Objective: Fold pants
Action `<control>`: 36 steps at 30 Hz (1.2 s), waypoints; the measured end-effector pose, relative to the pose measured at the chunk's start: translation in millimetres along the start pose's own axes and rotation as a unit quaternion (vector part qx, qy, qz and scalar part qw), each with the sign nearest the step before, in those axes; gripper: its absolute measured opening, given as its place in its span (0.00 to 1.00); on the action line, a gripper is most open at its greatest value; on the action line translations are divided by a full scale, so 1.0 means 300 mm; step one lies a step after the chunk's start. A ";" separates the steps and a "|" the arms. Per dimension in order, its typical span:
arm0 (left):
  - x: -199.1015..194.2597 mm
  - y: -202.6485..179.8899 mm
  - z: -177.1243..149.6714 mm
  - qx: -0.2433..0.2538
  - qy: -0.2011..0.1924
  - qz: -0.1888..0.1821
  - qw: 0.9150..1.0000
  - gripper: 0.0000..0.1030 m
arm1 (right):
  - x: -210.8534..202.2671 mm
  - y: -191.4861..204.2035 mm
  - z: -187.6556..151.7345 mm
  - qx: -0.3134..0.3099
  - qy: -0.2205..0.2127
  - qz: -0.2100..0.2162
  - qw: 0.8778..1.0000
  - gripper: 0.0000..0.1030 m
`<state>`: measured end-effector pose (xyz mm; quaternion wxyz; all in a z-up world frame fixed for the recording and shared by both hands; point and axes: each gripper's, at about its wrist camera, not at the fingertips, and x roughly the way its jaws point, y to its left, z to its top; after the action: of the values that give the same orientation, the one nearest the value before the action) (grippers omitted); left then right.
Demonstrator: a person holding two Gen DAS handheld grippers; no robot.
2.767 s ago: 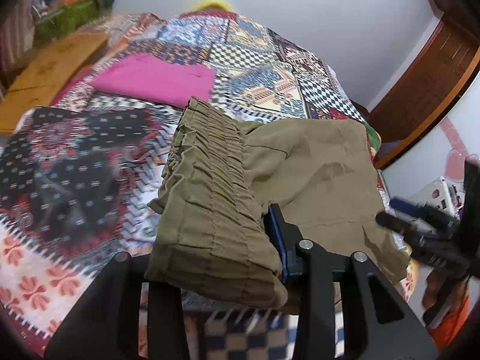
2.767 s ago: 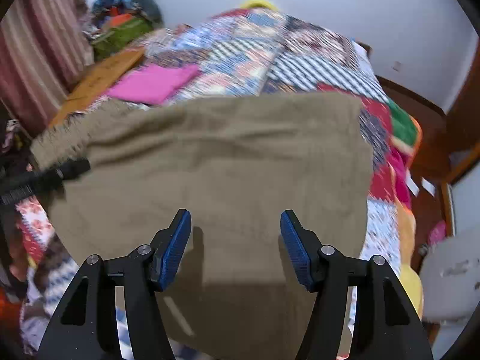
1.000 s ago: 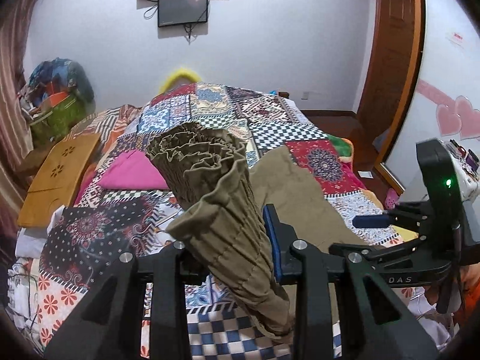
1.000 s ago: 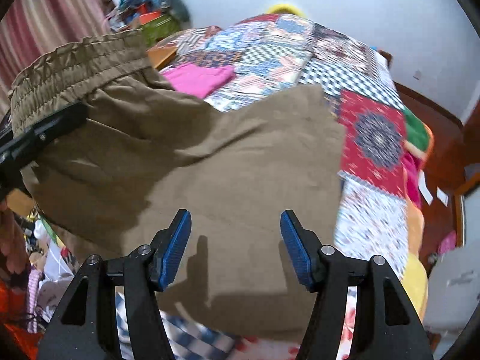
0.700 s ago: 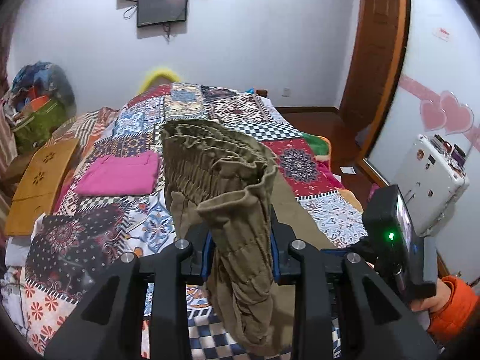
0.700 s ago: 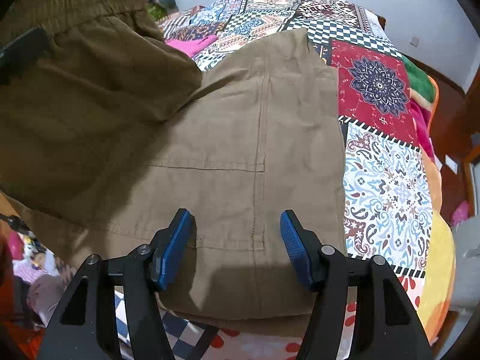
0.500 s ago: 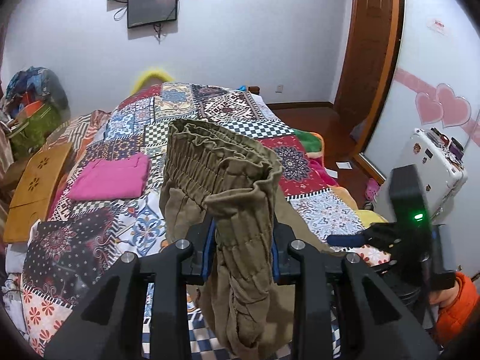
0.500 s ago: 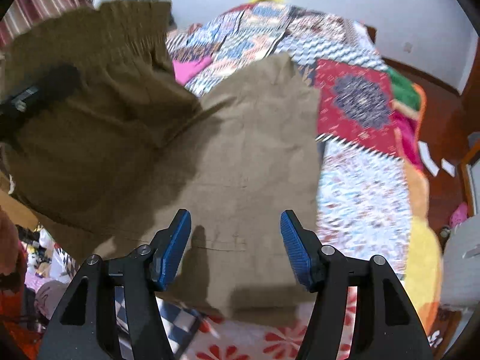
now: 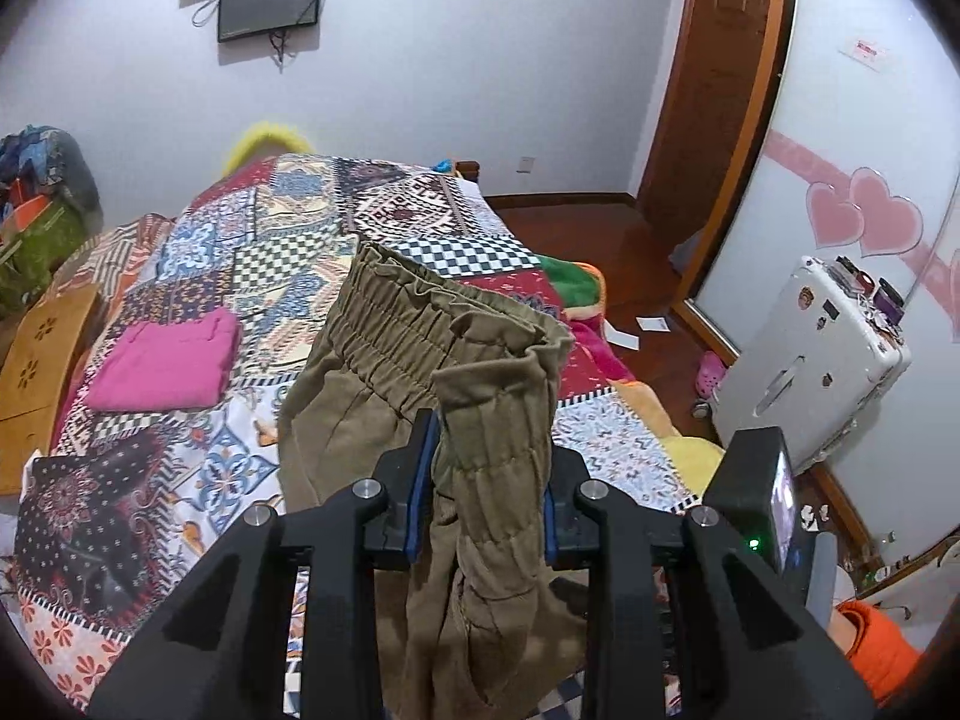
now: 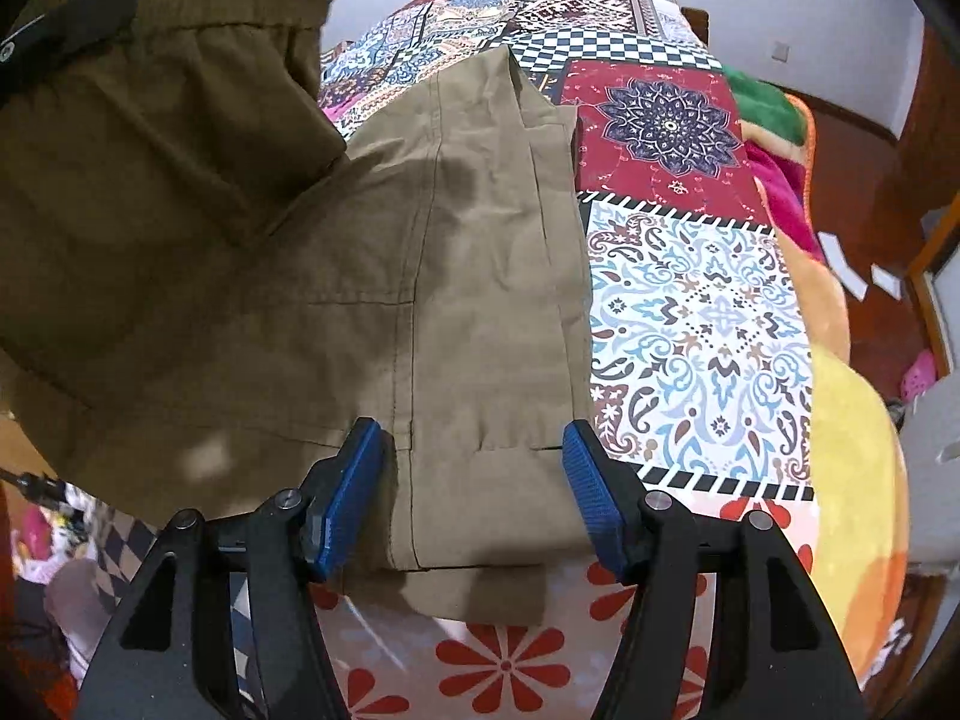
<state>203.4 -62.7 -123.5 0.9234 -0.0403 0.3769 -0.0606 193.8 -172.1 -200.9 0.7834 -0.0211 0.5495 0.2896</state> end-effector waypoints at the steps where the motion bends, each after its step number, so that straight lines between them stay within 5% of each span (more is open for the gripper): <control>1: 0.010 -0.010 0.006 0.001 0.002 -0.003 1.000 0.27 | 0.004 -0.009 0.001 0.006 0.001 0.007 1.000 0.59; 15: 0.150 -0.134 0.003 0.043 0.039 -0.018 0.998 0.27 | -0.133 -0.063 -0.024 0.031 -0.042 -0.009 0.999 0.58; 23: 0.216 -0.181 -0.001 0.051 0.060 -0.034 0.996 0.27 | -0.017 -0.088 -0.060 0.040 -0.005 -0.026 0.999 0.58; 29: 0.321 -0.217 -0.033 0.057 0.111 -0.048 0.991 0.27 | -0.069 -0.113 -0.060 0.054 -0.008 -0.011 0.998 0.56; 36: 0.390 -0.252 -0.093 0.066 0.155 -0.051 0.984 0.30 | -0.206 -0.203 -0.074 0.085 -0.049 -0.051 0.994 0.57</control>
<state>260.6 -155.0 -215.0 0.8503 0.0116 0.5076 -0.1383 189.9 -257.3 -173.1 0.8222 0.0320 0.5310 0.2026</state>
